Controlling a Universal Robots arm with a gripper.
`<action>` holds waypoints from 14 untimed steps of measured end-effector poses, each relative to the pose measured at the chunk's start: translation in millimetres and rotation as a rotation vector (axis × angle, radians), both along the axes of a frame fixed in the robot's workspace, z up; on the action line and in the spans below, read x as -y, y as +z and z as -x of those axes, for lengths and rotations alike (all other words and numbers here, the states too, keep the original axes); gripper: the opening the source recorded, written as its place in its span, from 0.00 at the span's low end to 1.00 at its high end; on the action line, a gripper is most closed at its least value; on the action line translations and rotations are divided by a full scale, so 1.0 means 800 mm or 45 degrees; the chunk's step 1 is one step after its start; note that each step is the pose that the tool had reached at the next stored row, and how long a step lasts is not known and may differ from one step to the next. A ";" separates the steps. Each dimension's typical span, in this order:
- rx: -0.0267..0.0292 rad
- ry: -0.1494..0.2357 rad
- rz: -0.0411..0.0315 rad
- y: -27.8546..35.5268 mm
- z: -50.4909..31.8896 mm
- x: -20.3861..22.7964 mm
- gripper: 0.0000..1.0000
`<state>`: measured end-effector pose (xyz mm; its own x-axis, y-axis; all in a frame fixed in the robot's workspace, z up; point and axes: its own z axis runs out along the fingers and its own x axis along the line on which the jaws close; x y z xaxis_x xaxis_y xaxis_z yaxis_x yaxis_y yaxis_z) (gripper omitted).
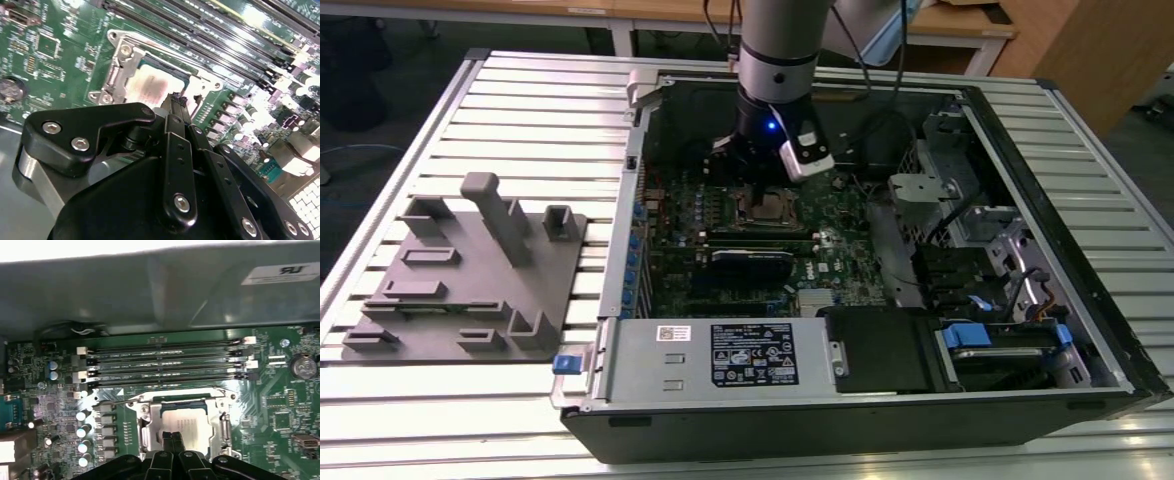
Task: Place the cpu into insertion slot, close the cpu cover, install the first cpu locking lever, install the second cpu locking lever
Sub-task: 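Close the cpu cover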
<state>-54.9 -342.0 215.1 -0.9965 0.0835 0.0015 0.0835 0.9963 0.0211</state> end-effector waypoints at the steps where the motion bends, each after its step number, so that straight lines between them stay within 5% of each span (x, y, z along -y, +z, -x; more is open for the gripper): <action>1: -0.0001 0.000 0.0001 -0.0004 0.001 0.0000 0.11; 14: 0.0043 0.000 -0.0001 -0.0077 0.016 0.0000 0.11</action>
<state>-67.6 -342.0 208.9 -0.9965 0.0836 -0.0019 0.0836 0.9963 0.0214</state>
